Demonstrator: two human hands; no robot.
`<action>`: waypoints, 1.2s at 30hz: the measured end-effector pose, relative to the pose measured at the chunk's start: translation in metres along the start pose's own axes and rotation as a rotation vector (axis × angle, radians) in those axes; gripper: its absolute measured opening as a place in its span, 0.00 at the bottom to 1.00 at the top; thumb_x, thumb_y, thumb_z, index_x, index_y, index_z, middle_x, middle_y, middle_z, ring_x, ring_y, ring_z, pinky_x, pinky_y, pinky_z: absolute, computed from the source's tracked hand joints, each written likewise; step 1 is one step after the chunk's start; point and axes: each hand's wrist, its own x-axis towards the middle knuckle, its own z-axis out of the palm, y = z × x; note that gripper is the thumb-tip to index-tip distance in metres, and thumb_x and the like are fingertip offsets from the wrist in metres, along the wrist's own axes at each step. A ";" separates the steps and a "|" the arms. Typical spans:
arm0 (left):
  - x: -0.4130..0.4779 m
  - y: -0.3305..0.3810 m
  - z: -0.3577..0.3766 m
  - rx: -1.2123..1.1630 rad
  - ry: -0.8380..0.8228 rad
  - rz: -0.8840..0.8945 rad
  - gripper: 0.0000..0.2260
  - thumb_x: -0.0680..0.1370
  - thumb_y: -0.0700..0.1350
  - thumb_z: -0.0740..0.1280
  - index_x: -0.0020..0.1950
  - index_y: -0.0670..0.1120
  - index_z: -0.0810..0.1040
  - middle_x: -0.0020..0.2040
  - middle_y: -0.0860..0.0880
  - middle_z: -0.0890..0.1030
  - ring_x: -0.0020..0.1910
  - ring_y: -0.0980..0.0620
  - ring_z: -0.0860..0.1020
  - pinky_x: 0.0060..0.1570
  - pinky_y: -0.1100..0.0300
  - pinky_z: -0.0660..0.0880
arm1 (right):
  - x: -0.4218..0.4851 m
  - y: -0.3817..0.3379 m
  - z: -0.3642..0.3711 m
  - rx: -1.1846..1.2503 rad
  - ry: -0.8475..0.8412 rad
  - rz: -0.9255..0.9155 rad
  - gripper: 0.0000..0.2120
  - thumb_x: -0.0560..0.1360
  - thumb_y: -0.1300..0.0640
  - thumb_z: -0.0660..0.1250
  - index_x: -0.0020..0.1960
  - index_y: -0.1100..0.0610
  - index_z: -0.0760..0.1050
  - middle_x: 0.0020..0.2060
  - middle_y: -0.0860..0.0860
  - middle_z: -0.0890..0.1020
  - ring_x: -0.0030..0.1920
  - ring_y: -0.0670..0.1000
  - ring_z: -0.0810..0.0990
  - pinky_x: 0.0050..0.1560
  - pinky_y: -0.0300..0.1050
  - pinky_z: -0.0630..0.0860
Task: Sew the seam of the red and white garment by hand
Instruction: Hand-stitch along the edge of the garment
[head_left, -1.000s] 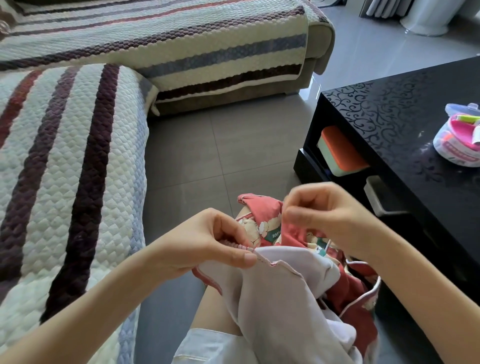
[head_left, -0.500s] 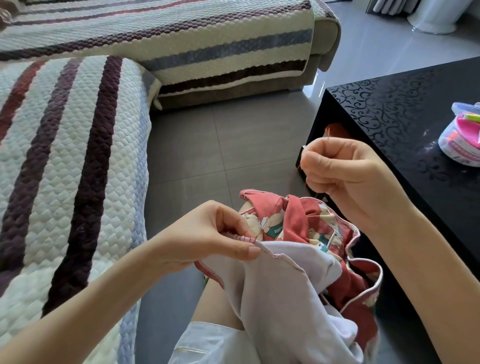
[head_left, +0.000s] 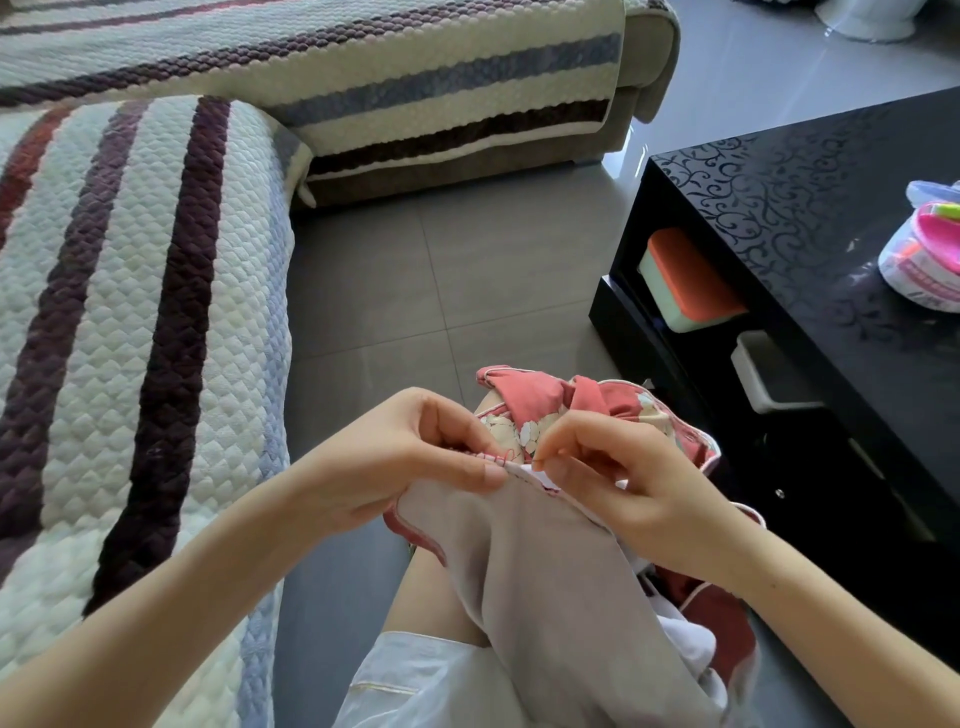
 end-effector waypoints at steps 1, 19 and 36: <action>0.000 0.000 0.000 -0.002 -0.002 -0.004 0.04 0.65 0.35 0.71 0.34 0.42 0.84 0.31 0.48 0.81 0.30 0.56 0.78 0.33 0.68 0.73 | -0.001 -0.001 0.001 0.005 0.000 -0.005 0.04 0.75 0.51 0.62 0.45 0.46 0.76 0.33 0.54 0.78 0.32 0.57 0.74 0.33 0.50 0.71; 0.000 0.004 0.002 -0.043 -0.079 0.004 0.07 0.67 0.33 0.69 0.34 0.42 0.84 0.31 0.50 0.81 0.30 0.58 0.77 0.33 0.70 0.73 | 0.005 -0.005 0.006 0.199 -0.052 -0.023 0.08 0.76 0.62 0.64 0.43 0.51 0.77 0.35 0.46 0.78 0.37 0.42 0.75 0.40 0.34 0.70; -0.003 -0.002 0.011 -0.076 -0.018 0.051 0.05 0.69 0.37 0.69 0.33 0.43 0.83 0.29 0.50 0.78 0.29 0.58 0.75 0.31 0.69 0.71 | 0.007 0.021 -0.003 -0.085 0.091 -0.115 0.08 0.77 0.57 0.64 0.47 0.59 0.80 0.41 0.47 0.83 0.43 0.47 0.81 0.44 0.47 0.78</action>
